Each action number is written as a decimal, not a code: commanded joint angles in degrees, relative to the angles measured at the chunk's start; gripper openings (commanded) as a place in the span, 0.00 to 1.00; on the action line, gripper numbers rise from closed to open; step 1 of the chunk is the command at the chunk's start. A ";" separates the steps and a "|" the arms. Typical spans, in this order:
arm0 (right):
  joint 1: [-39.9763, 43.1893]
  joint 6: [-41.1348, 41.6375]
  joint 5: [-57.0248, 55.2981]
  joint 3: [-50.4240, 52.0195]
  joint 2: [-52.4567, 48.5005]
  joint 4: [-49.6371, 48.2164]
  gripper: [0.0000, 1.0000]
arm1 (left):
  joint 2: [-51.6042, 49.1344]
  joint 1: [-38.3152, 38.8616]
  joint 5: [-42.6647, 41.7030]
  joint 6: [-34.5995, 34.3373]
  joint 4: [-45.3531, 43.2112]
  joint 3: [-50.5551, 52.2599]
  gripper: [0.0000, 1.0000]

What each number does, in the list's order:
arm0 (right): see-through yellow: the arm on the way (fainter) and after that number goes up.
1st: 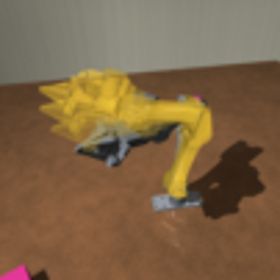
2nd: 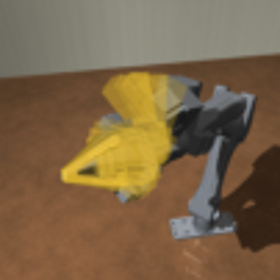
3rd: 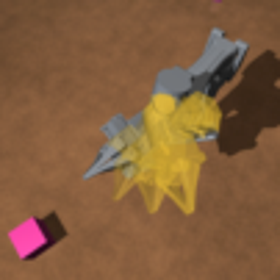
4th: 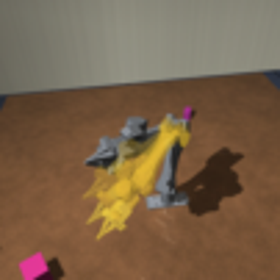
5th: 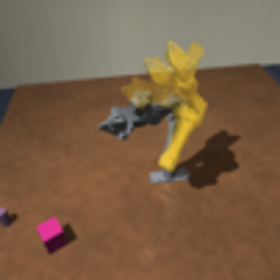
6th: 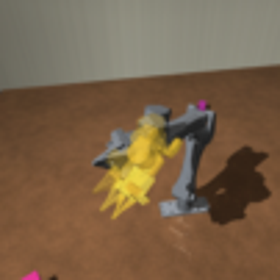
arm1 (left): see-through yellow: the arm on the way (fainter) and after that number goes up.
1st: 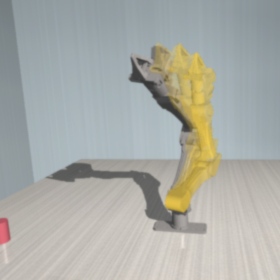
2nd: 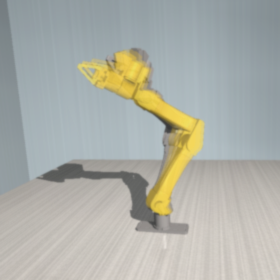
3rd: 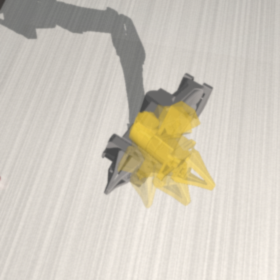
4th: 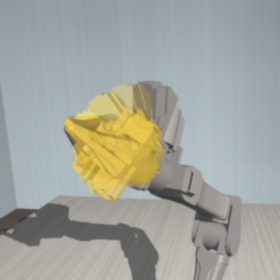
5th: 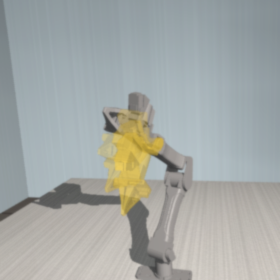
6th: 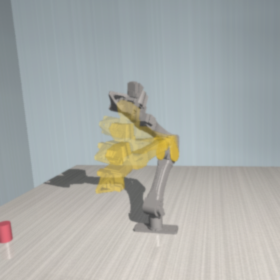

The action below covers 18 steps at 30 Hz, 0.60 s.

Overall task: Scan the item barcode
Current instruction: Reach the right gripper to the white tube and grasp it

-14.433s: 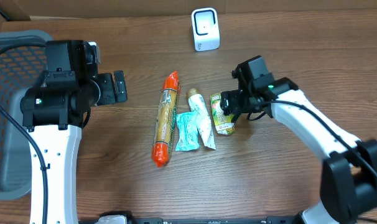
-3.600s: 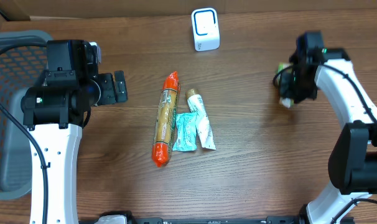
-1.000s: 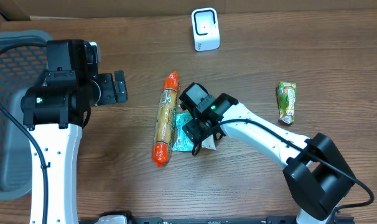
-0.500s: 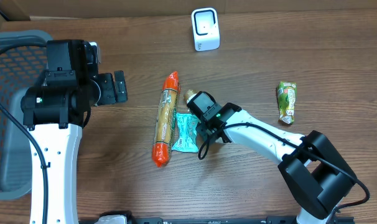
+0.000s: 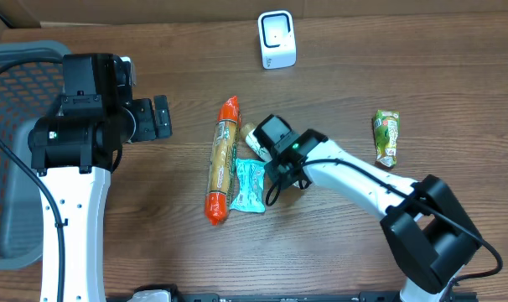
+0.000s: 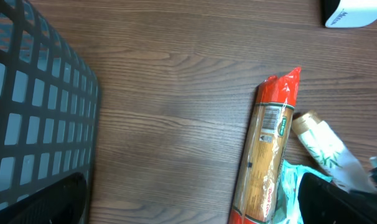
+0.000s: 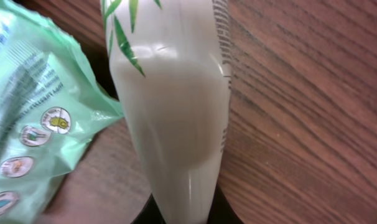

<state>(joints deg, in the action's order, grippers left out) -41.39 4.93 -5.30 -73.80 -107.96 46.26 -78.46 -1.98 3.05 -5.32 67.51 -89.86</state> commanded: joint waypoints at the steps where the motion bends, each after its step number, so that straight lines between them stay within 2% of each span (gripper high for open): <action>1: 3.21 1.36 2.49 -4.17 6.29 1.79 0.04 | -0.17 0.13 0.33 1.51 -0.22 -1.03 0.99; 5: 3.39 7.32 -16.15 -4.17 8.96 5.51 0.04 | -0.17 0.13 0.33 1.51 -0.22 -1.03 0.99; 7: 2.62 13.57 -26.03 -3.96 8.87 7.43 0.04 | -0.17 0.13 0.33 1.51 -0.22 -1.03 1.00; 10: 2.12 17.88 -29.62 -1.92 8.22 6.80 0.04 | -0.17 0.13 0.33 1.51 -0.22 -1.03 1.00; 14: 2.12 17.84 -31.74 1.90 5.07 5.44 0.04 | -0.17 0.13 0.33 1.51 -0.22 -1.03 0.99; 18: 2.12 17.84 -38.56 4.39 1.73 5.14 0.04 | -0.17 0.13 0.33 1.51 -0.22 -1.03 1.00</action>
<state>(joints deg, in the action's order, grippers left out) -39.13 20.64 -34.76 -71.05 -104.16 52.01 -78.46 -1.98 3.07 -5.32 67.51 -89.86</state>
